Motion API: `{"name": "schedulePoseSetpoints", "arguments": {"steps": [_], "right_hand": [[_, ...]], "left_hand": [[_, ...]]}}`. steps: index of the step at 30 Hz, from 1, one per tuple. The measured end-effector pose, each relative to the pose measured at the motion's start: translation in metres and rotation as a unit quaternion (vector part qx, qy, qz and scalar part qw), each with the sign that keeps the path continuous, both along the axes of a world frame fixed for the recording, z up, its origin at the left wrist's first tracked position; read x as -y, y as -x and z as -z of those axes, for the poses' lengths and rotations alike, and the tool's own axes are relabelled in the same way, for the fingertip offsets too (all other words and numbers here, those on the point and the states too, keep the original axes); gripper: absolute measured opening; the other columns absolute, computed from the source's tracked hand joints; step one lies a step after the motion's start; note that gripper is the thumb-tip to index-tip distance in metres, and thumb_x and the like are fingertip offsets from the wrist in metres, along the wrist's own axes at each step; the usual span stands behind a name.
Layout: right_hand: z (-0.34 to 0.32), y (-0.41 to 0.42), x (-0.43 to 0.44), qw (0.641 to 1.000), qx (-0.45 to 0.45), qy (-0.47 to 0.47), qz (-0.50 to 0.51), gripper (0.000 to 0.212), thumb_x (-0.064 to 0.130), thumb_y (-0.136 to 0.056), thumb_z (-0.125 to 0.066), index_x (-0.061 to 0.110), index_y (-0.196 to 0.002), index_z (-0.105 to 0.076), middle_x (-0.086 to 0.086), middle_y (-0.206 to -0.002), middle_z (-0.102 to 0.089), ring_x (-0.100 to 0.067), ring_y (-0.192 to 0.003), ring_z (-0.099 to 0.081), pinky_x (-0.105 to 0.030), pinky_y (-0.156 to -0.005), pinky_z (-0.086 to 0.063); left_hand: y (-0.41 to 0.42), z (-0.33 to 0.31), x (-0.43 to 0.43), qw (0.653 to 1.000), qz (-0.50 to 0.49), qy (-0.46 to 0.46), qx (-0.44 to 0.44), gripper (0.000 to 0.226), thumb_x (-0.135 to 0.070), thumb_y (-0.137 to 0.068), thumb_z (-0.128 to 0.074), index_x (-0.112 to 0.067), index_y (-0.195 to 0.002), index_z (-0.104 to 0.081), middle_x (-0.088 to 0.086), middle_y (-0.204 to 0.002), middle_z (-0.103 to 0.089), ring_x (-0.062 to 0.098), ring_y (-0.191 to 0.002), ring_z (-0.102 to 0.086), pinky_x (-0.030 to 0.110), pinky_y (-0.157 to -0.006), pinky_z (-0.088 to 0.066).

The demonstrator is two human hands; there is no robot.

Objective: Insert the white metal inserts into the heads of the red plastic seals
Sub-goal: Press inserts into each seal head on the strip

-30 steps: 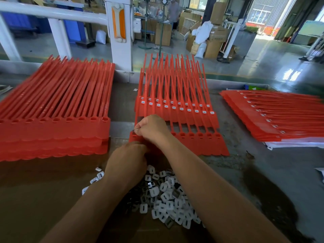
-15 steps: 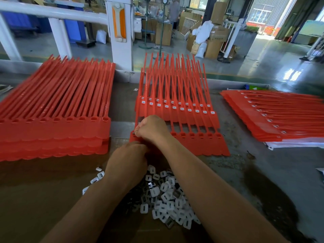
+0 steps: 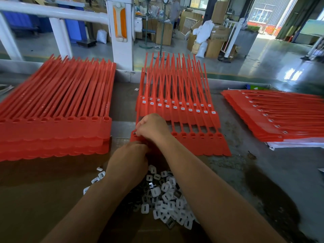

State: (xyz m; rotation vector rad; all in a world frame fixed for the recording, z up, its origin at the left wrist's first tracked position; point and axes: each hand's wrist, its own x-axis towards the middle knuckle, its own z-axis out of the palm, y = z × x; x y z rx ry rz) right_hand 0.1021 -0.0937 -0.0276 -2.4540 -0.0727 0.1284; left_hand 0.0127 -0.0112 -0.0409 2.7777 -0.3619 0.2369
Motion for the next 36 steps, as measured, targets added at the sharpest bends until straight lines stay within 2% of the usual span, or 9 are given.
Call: {"name": "schedulePoseSetpoints", "arguments": {"steps": [11,20,29,36], "right_hand": [[0.0,0.003,0.0,1.0,0.008,-0.005,0.006,0.02,0.014,-0.08,-0.06,0.011,-0.096,-0.071,-0.007,-0.099,-0.069,-0.023,-0.094,-0.063,-0.035,-0.085,-0.052],[0.003,0.005,0.003,0.999,0.019,0.009,-0.024,0.02,0.02,-0.087,-0.058,0.01,-0.099,-0.071,-0.006,-0.102,-0.069,-0.021,-0.098,-0.062,-0.037,-0.09,-0.049],[0.001,0.011,0.007,0.998,0.044,-0.002,-0.055,0.013,0.019,-0.086,-0.062,0.016,-0.093,-0.072,0.0,-0.1,-0.07,-0.015,-0.096,-0.062,-0.027,-0.083,-0.045],[0.004,0.014,0.009,0.993,0.083,0.012,-0.082,0.014,0.018,-0.086,-0.06,0.015,-0.092,-0.073,-0.001,-0.103,-0.069,-0.018,-0.099,-0.061,-0.032,-0.089,-0.047]], "left_hand": [[0.0,0.001,-0.001,1.0,0.004,0.001,-0.003,0.039,-0.012,-0.085,-0.042,-0.027,-0.114,-0.063,-0.005,-0.113,-0.062,0.014,-0.096,-0.058,0.021,-0.076,-0.04],[-0.001,0.0,0.0,1.0,0.004,0.002,-0.005,0.038,-0.013,-0.085,-0.042,-0.026,-0.114,-0.063,-0.006,-0.114,-0.061,0.012,-0.097,-0.058,0.024,-0.08,-0.044],[0.0,0.0,-0.001,1.0,0.008,0.011,0.001,0.038,-0.013,-0.087,-0.041,-0.027,-0.113,-0.064,-0.006,-0.113,-0.062,0.012,-0.096,-0.058,0.022,-0.078,-0.043],[-0.001,0.0,-0.001,1.0,0.01,0.014,0.007,0.038,-0.013,-0.086,-0.041,-0.027,-0.113,-0.064,-0.006,-0.112,-0.062,0.011,-0.095,-0.058,0.02,-0.076,-0.041]]}}
